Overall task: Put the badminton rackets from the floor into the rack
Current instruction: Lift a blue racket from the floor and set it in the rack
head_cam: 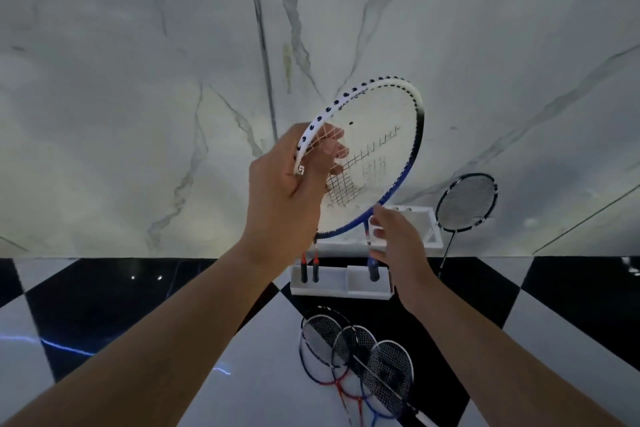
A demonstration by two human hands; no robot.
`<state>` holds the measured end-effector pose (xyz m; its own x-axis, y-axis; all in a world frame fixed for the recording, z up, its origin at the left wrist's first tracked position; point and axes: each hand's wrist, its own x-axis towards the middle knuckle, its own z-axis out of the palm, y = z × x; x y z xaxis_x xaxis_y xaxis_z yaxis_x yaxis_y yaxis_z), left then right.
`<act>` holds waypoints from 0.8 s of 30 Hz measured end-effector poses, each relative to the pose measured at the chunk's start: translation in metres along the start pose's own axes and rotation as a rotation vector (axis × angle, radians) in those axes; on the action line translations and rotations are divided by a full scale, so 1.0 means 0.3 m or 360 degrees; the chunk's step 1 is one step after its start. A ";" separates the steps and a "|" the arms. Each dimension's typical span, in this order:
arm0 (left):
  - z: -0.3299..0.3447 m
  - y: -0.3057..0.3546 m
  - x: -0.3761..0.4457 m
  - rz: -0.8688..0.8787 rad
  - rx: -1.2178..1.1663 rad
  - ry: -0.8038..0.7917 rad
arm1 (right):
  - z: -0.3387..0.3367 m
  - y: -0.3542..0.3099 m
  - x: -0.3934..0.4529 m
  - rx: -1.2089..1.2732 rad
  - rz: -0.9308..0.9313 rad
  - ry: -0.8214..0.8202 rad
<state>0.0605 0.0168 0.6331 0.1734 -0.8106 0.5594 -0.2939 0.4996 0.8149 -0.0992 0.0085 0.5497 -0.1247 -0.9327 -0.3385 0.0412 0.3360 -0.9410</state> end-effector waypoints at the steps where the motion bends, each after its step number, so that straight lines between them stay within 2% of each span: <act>1: 0.002 0.018 0.017 0.0039 0.0001 0.0038 | 0.003 -0.043 0.007 0.0017 0.0028 0.0001; 5: 0.030 0.091 0.087 0.0112 -0.0013 0.0186 | -0.017 -0.176 0.064 -0.0059 0.0043 -0.0033; 12: 0.122 0.199 0.191 0.0043 0.0020 0.0367 | -0.091 -0.329 0.160 -0.0164 0.0102 -0.0258; 18: 0.168 0.233 0.250 0.0073 0.0003 0.0440 | -0.140 -0.399 0.228 -0.0253 -0.0027 -0.0374; 20: 0.175 0.209 0.258 0.0049 -0.0007 0.0438 | -0.130 -0.396 0.258 -0.0279 -0.0021 -0.0395; 24: 0.190 0.099 0.261 -0.0146 -0.0024 0.0278 | -0.087 -0.346 0.355 -0.0349 0.0193 -0.0407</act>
<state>0.0117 -0.0493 0.6925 0.3595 -0.7882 0.4995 -0.2553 0.4318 0.8651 -0.1427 -0.1222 0.6115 0.1212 -0.8777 -0.4636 -0.1769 0.4405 -0.8801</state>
